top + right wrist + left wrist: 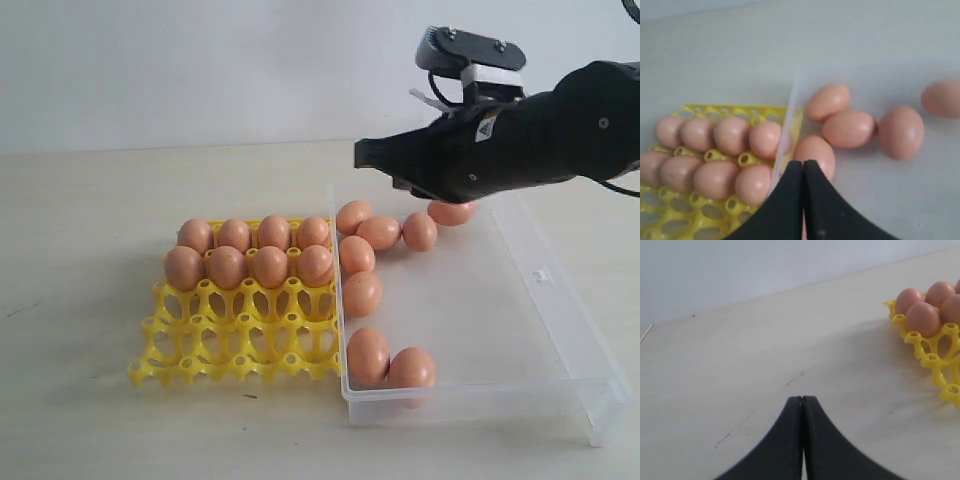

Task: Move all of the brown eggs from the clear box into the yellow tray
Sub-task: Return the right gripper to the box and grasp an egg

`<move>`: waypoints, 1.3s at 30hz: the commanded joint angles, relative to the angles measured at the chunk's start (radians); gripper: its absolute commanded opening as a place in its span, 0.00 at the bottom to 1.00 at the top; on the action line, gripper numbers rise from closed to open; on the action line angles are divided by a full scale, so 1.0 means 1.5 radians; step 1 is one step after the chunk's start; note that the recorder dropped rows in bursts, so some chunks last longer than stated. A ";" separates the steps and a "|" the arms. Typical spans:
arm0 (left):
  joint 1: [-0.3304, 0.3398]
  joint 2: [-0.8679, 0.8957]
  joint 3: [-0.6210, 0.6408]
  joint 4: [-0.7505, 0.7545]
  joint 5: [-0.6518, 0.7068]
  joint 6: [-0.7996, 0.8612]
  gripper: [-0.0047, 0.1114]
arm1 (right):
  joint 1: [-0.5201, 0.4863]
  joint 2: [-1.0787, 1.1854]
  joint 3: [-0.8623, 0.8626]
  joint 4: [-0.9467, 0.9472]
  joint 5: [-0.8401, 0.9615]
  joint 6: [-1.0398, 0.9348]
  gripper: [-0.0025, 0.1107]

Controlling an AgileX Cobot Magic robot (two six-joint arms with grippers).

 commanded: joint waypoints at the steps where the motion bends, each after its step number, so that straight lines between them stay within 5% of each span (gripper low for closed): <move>1: -0.001 -0.004 -0.002 -0.002 -0.005 0.000 0.04 | -0.023 0.018 0.007 0.083 0.055 0.008 0.03; 4: -0.001 -0.004 -0.002 -0.002 -0.005 0.000 0.04 | -0.023 0.035 0.022 0.127 0.061 -0.046 0.12; 12: -0.001 -0.004 -0.002 -0.002 -0.005 0.000 0.04 | -0.023 0.096 0.061 0.273 0.034 -0.100 0.55; 39: -0.001 -0.004 -0.002 -0.002 -0.005 0.000 0.04 | -0.003 0.182 -0.011 0.398 0.002 -0.164 0.56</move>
